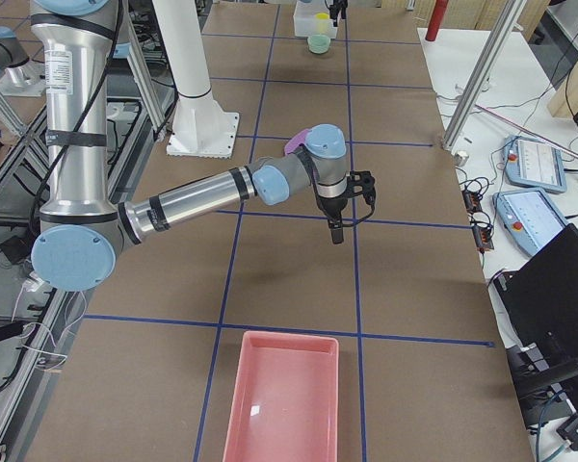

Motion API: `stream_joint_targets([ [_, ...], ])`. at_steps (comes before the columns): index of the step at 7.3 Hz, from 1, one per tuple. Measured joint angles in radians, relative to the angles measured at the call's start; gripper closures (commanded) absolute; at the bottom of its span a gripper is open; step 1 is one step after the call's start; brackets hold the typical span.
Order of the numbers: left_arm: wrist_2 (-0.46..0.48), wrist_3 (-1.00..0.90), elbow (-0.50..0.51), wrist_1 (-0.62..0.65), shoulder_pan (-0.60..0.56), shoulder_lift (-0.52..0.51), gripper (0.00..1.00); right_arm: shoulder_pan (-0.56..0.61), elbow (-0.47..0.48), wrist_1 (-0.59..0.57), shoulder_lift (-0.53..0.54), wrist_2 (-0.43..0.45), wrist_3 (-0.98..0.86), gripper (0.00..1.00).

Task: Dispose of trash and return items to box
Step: 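Reach the left gripper to the pale green bowl and grasp it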

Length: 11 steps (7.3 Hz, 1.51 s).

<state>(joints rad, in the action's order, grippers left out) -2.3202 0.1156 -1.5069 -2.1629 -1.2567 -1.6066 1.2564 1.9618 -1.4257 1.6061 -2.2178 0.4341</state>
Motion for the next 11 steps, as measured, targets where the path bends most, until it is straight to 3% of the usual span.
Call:
stream_joint_targets([
  [3,0.023,-0.043,0.036,-0.026,0.082,0.003,0.08,-0.001,-0.002,0.001,-0.001,0.001,0.0,0.0],
  [9,0.004,-0.447,0.081,-0.048,0.083,0.055,0.07,-0.002,-0.003,0.001,-0.003,0.002,0.0,0.0],
  [11,0.0,-0.462,0.086,-0.049,0.086,0.064,0.26,-0.002,-0.003,0.001,-0.003,0.003,0.0,0.0],
])
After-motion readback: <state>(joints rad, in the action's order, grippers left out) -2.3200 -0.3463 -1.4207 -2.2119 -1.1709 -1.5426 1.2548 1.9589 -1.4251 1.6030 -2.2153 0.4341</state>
